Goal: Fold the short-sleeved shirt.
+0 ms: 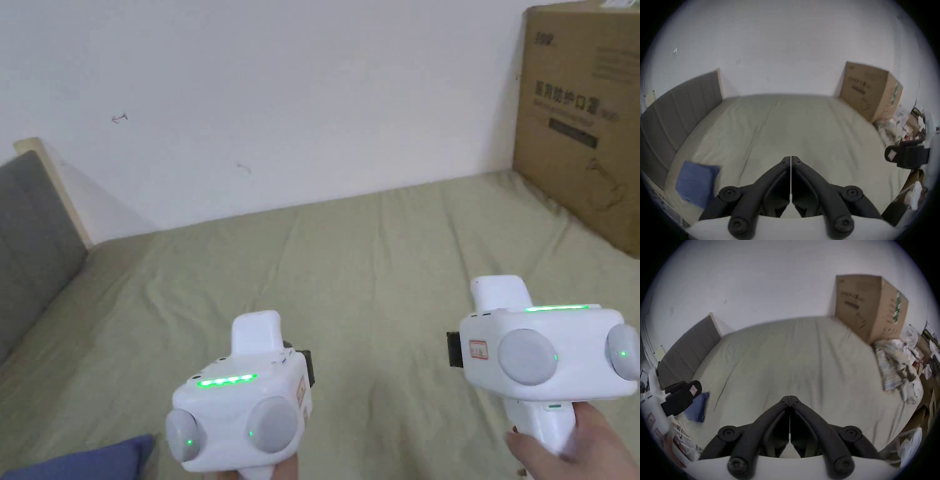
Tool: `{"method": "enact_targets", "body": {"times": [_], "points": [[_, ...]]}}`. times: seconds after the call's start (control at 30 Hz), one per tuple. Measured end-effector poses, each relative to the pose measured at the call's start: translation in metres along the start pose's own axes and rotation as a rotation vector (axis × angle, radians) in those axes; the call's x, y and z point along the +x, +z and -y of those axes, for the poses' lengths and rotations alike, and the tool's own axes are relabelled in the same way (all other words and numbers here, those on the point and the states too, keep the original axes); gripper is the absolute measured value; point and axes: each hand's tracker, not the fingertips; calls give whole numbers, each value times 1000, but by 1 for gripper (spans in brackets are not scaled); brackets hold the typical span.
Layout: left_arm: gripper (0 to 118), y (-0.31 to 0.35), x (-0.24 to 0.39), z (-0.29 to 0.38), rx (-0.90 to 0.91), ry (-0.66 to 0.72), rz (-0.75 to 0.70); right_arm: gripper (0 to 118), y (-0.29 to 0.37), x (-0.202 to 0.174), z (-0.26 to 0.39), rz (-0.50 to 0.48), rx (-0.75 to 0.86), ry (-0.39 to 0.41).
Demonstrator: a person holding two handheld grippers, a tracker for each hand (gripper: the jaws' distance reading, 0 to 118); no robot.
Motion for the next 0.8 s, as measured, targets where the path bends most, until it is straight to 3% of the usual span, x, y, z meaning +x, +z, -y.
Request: {"method": "enact_targets", "body": {"times": [0.23,0.3,0.37,0.4,0.43,0.47,0.5,0.63,0.8], "points": [[1,90,50,-68,360,-17,2,0,90,39,-46,-6,396,7],[6,107,52,-84,404,-25,-27,15,111,39,-56,-6,494,17],[38,125,50,-93,456,-17,-56,64,126,37,-65,-9,558,25],[71,131,48,-95,466,-15,-55,83,132,36,-67,-2,570,25],[113,133,48,-99,465,-18,-65,85,139,35,-68,-14,601,25],[118,137,45,-99,422,-23,-88,85,142,34,-69,-20,613,24],[118,151,40,-103,517,0,-111,86,146,32,-68,-21,623,27],[118,158,38,-98,547,-41,-110,93,155,22,-59,5,663,56],[118,163,32,-88,519,-27,-135,93,157,13,-49,13,679,75]]}}
